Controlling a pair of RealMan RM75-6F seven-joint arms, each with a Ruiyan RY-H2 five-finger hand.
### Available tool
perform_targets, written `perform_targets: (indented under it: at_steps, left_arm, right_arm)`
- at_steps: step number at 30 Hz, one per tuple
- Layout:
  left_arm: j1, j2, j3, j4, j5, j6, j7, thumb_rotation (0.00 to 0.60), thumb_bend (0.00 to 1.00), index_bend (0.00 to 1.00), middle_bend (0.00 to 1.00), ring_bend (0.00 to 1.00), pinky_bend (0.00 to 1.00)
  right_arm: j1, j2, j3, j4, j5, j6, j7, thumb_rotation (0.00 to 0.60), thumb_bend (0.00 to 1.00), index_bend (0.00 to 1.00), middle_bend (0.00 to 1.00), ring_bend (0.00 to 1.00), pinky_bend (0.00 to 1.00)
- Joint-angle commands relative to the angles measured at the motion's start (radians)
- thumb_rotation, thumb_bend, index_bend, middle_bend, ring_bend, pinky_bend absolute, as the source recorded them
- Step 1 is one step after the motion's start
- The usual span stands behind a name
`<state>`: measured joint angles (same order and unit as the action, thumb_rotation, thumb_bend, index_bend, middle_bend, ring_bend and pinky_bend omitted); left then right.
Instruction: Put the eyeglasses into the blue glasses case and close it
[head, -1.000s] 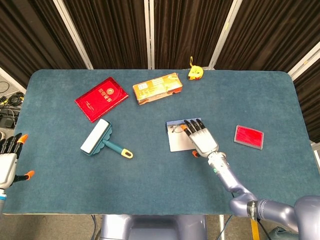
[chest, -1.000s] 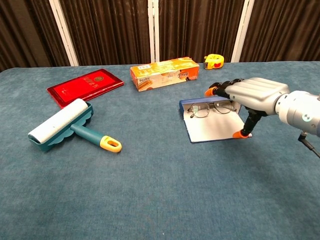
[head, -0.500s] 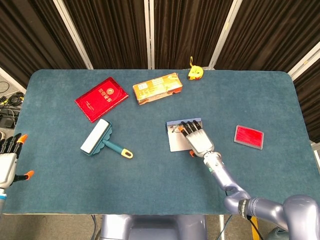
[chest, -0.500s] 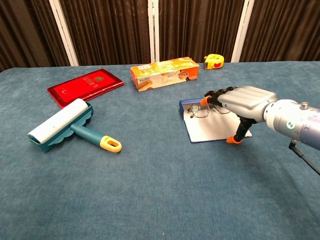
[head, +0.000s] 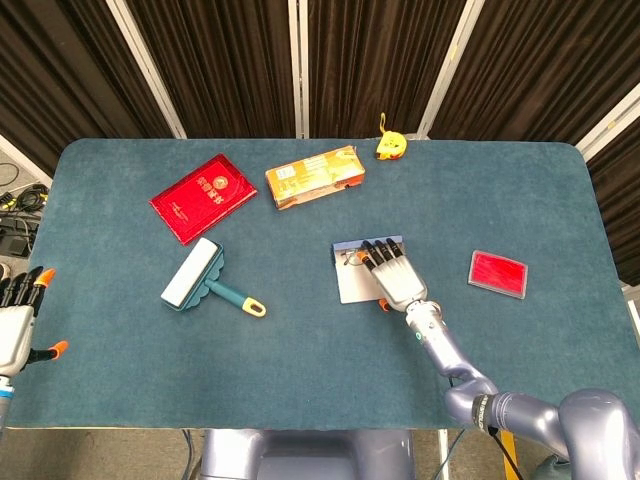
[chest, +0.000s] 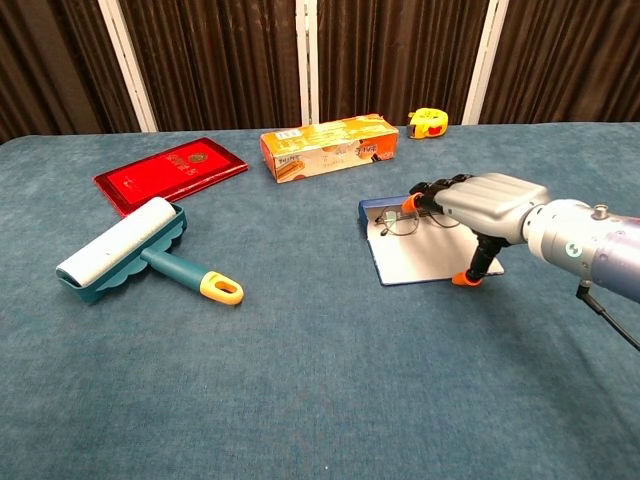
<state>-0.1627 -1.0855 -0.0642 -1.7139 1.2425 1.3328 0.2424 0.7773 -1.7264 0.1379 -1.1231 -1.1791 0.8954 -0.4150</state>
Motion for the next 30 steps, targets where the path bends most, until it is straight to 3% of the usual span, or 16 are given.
perform_targets:
  at_steps: [1, 21, 30]
  left_arm:
    - [0.0, 0.0, 0.0, 0.0, 0.0, 0.0, 0.0, 0.6, 0.0, 0.0, 0.0, 0.0, 0.0]
    - [-0.003, -0.004, -0.002, 0.006, -0.011, -0.007, 0.006, 0.6, 0.0, 0.0, 0.0, 0.0, 0.0]
    - [-0.005, -0.006, -0.002, 0.009, -0.013, -0.01, 0.007, 0.6, 0.0, 0.0, 0.0, 0.0, 0.0]
  right_arm:
    - [0.0, -0.004, 0.0, 0.005, 0.0, -0.003, -0.003, 0.6, 0.13, 0.15, 0.0, 0.0, 0.0]
    - [0.008, -0.046, 0.004, 0.074, -0.006, -0.028, 0.001, 0.6, 0.15, 0.21, 0.0, 0.0, 0.0]
    - [0.007, -0.05, 0.008, 0.084, -0.022, -0.024, 0.026, 0.6, 0.33, 0.31, 0.0, 0.0, 0.0]
